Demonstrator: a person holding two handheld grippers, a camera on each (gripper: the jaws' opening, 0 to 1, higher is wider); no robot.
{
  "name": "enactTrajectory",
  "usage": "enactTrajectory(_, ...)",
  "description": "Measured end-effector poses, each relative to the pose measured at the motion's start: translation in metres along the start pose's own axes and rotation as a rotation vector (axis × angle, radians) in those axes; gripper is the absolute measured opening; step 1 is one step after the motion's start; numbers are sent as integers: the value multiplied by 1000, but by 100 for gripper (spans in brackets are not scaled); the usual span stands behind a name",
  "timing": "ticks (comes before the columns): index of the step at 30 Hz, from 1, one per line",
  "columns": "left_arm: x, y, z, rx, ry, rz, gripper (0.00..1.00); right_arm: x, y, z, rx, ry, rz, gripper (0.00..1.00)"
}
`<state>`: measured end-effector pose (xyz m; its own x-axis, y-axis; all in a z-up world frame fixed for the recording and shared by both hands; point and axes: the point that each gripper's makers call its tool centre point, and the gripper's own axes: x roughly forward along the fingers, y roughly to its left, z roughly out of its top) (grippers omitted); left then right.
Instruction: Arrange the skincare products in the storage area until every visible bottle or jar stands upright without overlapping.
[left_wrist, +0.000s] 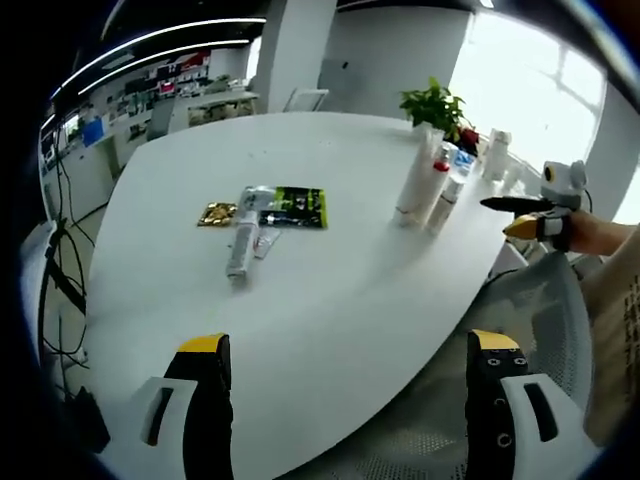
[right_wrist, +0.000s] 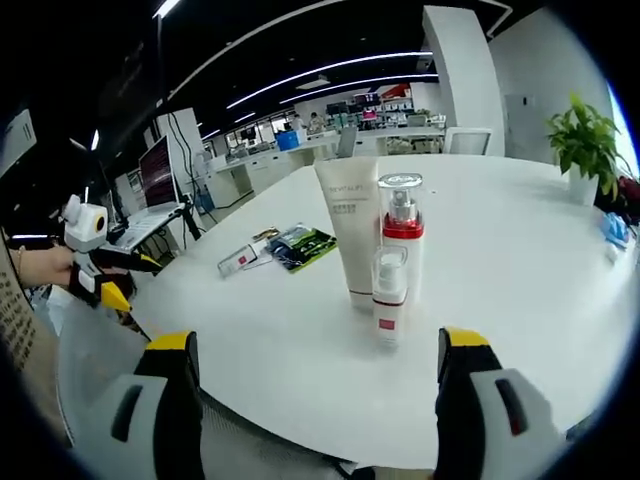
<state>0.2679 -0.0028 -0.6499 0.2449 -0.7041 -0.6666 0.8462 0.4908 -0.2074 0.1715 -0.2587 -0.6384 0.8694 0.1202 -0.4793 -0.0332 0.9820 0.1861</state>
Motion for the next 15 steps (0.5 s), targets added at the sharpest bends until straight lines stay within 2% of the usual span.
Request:
enactTrajectory(11, 16, 19, 10, 25, 30, 9, 94, 1, -2, 0, 20, -5, -17, 100)
enactTrajectory(15, 24, 32, 14, 21, 62, 24, 87, 2, -1, -2, 22, -1, -21, 100)
